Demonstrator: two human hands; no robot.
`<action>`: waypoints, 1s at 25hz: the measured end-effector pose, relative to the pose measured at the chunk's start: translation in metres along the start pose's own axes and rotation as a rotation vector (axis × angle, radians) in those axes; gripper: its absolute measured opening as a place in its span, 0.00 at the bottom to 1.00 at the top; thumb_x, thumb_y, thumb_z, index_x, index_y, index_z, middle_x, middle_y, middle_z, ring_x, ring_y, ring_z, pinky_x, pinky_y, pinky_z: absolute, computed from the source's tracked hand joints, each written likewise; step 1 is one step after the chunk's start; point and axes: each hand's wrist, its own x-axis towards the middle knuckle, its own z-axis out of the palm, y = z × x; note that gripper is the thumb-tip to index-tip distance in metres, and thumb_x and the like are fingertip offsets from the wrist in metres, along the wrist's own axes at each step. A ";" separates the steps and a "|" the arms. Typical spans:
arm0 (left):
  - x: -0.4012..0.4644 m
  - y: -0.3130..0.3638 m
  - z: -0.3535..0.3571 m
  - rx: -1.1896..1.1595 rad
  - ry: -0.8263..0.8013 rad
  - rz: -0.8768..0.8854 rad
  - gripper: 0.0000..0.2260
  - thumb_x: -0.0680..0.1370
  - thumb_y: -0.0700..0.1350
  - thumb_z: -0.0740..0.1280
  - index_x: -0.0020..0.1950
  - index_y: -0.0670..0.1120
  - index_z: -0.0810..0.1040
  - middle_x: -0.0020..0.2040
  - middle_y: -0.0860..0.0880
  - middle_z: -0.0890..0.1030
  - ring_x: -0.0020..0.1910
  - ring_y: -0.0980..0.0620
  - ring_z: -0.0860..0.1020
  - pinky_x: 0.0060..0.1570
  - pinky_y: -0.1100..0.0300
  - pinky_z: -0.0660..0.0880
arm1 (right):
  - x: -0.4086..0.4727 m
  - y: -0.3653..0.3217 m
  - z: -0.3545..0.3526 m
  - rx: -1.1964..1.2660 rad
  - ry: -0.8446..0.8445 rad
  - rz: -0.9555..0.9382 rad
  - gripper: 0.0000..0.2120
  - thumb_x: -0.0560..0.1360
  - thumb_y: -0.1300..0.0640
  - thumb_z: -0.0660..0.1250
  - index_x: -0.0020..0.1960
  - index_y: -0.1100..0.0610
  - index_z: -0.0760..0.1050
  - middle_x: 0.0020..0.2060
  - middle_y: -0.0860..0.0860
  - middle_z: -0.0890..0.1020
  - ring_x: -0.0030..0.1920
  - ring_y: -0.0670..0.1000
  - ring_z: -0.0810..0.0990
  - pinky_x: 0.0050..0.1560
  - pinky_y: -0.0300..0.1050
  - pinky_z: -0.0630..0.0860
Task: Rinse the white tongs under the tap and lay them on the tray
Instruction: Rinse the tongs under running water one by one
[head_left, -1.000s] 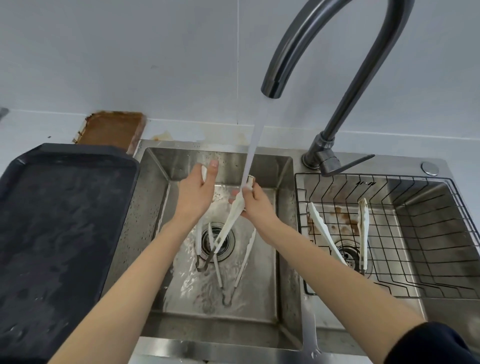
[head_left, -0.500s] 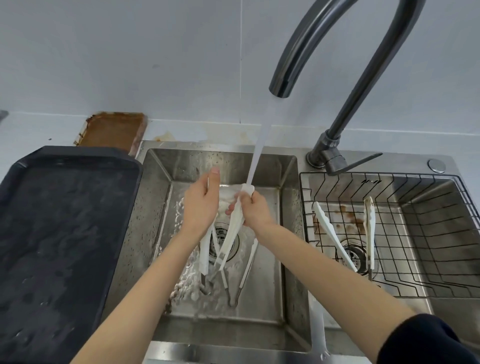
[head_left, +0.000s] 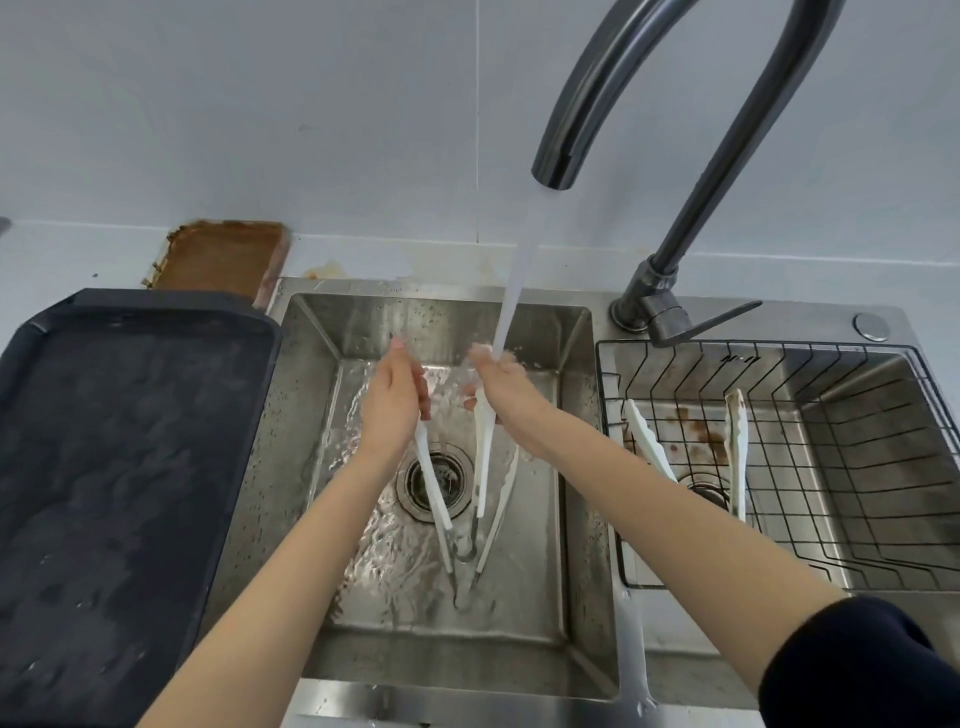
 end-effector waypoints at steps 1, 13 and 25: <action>0.002 -0.002 0.001 -0.017 0.002 -0.021 0.19 0.82 0.51 0.48 0.37 0.45 0.69 0.30 0.49 0.69 0.25 0.56 0.69 0.27 0.65 0.70 | -0.001 0.001 -0.002 0.032 0.001 -0.004 0.22 0.81 0.48 0.49 0.67 0.61 0.67 0.36 0.49 0.72 0.39 0.49 0.75 0.54 0.46 0.74; 0.009 -0.013 0.012 0.776 -0.132 0.062 0.21 0.79 0.40 0.58 0.72 0.40 0.62 0.73 0.38 0.63 0.72 0.41 0.60 0.70 0.51 0.57 | -0.010 0.005 -0.024 0.314 0.058 -0.113 0.18 0.74 0.56 0.68 0.62 0.59 0.72 0.42 0.48 0.77 0.42 0.48 0.76 0.48 0.42 0.74; -0.021 -0.001 0.019 0.053 -0.360 -0.065 0.10 0.80 0.46 0.59 0.43 0.52 0.77 0.45 0.49 0.81 0.52 0.43 0.80 0.57 0.48 0.77 | -0.018 -0.002 -0.016 0.356 -0.053 0.051 0.19 0.81 0.56 0.53 0.68 0.64 0.67 0.49 0.56 0.77 0.46 0.52 0.77 0.54 0.50 0.76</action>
